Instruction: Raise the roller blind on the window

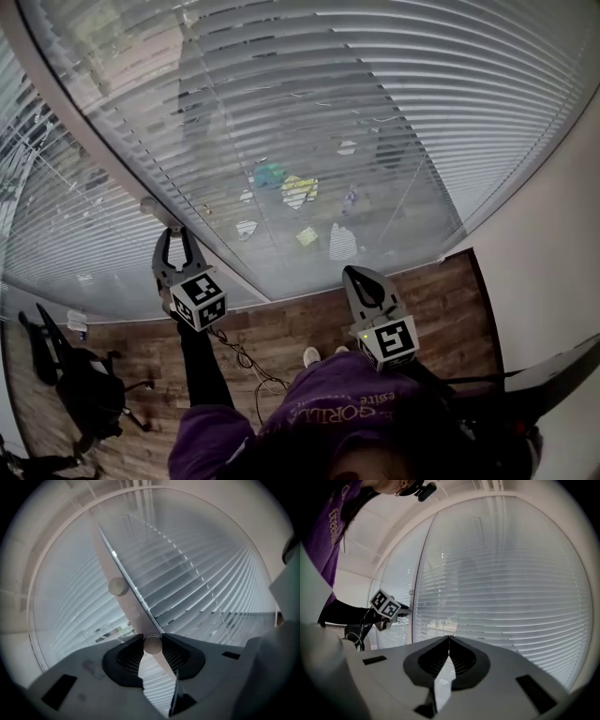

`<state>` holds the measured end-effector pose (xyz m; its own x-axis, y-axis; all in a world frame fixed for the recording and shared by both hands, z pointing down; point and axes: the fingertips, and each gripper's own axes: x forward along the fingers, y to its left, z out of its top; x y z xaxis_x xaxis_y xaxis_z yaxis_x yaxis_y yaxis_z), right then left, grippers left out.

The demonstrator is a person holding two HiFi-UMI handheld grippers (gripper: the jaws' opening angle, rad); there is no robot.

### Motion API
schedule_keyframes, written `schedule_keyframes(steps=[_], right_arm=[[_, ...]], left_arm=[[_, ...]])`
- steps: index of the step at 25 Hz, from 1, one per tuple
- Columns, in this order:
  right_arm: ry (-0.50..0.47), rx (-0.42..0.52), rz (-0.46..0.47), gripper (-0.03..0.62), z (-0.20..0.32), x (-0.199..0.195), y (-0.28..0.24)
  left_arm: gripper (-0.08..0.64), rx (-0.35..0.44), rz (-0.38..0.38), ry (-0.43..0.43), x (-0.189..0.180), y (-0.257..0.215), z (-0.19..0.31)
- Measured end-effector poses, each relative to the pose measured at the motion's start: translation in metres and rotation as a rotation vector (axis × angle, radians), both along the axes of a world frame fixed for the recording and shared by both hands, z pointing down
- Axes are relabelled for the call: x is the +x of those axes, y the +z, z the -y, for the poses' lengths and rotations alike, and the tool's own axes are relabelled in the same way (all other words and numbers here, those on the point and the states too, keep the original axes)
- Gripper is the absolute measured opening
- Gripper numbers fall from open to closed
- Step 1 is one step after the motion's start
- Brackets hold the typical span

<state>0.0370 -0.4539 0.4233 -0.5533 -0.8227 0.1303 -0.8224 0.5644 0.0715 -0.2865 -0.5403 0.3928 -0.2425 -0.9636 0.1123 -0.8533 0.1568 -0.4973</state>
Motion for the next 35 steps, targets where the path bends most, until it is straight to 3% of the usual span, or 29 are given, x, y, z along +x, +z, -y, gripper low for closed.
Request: schedule_keyframes(steps=[3,10,22,31,35], right_arm=[[0.002,-0.002,0.007,-0.002,0.000,0.000,0.000],[-0.005,-0.002,0.009,-0.002,-0.004,-0.002,0.000],[-0.011,-0.003,0.006,-0.002,-0.009,-0.004,0.000],[-0.001,-0.006,0.018,-0.002,-0.012,-0.002,0.002],[0.001,-0.011,0.006,-0.002,-0.013,-0.002,0.002]], left_arm=[[0.120,0.032,-0.244,0.029,-0.003,-0.007,0.000],[0.118,0.069,-0.604,0.044,-0.010,-0.007,-0.002],[0.118,0.043,-0.832,0.011,-0.014,-0.005,-0.001],[0.118,0.032,-1.074,0.003,-0.015,-0.005,-0.003],[0.119,0.063,-1.248,0.026,-0.016,-0.003,-0.003]])
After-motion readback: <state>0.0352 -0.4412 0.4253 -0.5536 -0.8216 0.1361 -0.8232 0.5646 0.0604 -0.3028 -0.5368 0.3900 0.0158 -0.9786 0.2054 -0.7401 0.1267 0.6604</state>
